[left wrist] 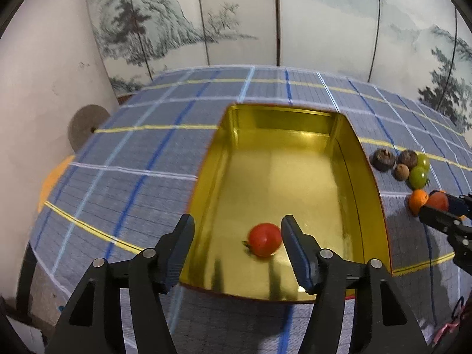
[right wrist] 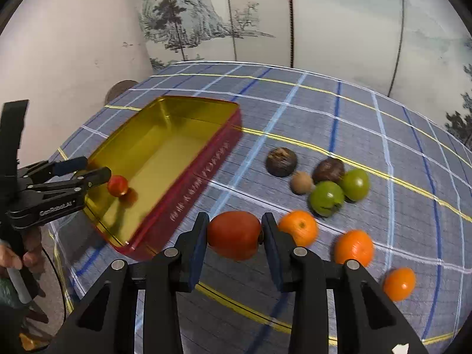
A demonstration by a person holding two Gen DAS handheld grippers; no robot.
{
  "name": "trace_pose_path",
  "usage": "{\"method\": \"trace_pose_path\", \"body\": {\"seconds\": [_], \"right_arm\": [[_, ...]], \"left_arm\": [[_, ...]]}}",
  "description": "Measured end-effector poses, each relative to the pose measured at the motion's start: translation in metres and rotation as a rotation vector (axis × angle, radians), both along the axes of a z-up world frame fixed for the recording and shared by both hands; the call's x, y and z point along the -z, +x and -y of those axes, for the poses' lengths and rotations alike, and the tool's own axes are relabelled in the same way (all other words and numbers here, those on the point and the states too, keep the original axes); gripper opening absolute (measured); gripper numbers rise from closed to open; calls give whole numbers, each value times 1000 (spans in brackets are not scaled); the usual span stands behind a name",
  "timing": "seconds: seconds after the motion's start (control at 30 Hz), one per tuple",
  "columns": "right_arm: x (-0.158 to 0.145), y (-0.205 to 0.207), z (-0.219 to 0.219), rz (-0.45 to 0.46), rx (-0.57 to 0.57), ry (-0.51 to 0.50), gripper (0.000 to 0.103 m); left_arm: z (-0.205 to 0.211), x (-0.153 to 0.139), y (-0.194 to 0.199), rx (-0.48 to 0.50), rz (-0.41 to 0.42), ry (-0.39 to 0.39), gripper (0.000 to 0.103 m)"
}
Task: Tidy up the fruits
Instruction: 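Carry the larger red tomato into the tin tray and open the right gripper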
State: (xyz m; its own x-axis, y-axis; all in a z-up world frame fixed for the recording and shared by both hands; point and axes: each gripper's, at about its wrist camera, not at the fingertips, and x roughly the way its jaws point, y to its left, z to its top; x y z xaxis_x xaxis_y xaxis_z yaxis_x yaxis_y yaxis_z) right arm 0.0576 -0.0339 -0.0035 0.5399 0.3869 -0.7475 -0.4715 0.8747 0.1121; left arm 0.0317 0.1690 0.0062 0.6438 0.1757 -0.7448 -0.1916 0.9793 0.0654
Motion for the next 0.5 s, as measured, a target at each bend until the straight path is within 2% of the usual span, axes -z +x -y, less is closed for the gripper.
{"method": "trace_pose_path", "body": {"seconds": [0.23, 0.5], "right_arm": [[-10, 0, -31, 24, -75, 12, 34], [-13, 0, -77, 41, -179, -4, 34]], "left_arm": [[-26, -17, -22, -78, 55, -15, 68], [-54, -14, -39, -161, 28, -32, 68]]}}
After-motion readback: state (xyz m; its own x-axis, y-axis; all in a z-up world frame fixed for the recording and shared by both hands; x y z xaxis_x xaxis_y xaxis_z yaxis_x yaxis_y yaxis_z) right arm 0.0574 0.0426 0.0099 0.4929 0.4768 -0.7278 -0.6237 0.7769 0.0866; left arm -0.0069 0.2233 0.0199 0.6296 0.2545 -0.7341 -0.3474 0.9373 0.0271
